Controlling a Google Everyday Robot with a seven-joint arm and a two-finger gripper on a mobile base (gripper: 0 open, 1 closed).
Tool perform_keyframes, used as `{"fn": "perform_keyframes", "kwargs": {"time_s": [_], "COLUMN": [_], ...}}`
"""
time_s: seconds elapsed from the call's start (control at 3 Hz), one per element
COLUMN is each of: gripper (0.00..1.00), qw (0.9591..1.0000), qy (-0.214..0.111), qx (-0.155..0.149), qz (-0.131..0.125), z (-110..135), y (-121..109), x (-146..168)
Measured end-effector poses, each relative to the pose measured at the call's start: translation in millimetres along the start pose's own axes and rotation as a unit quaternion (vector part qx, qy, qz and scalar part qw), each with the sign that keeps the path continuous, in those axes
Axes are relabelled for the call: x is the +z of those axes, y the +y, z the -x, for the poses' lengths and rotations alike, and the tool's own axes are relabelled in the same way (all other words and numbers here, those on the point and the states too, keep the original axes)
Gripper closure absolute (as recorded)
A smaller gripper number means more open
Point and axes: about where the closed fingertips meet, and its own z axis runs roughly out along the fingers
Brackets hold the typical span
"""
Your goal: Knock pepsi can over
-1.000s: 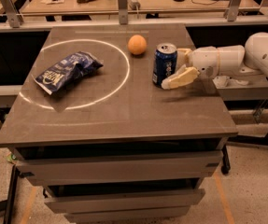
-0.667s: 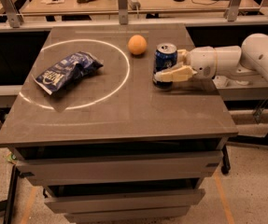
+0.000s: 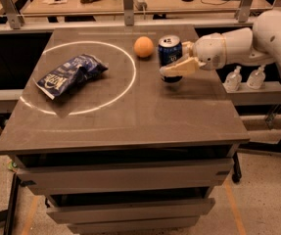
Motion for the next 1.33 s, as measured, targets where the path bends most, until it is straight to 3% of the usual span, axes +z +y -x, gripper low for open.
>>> {"fn": "perform_keyframes", "kwargs": {"time_s": [0.33,0.67,1.0,1.33], "gripper": [1.00,1.00,1.00,1.00], "qw": [0.9919,0.9627,0.9228,0.8850], "qy": [0.114,0.237,0.338,0.413], "qx": [-0.052,-0.127,-0.181,-0.212], "qz": [0.021,0.032,0.036,0.031], "z": [23.2,44.6,46.3,41.5], "y": [12.9,28.7,40.5,41.3], "x": [-1.7,2.9,7.4,1.7]}}
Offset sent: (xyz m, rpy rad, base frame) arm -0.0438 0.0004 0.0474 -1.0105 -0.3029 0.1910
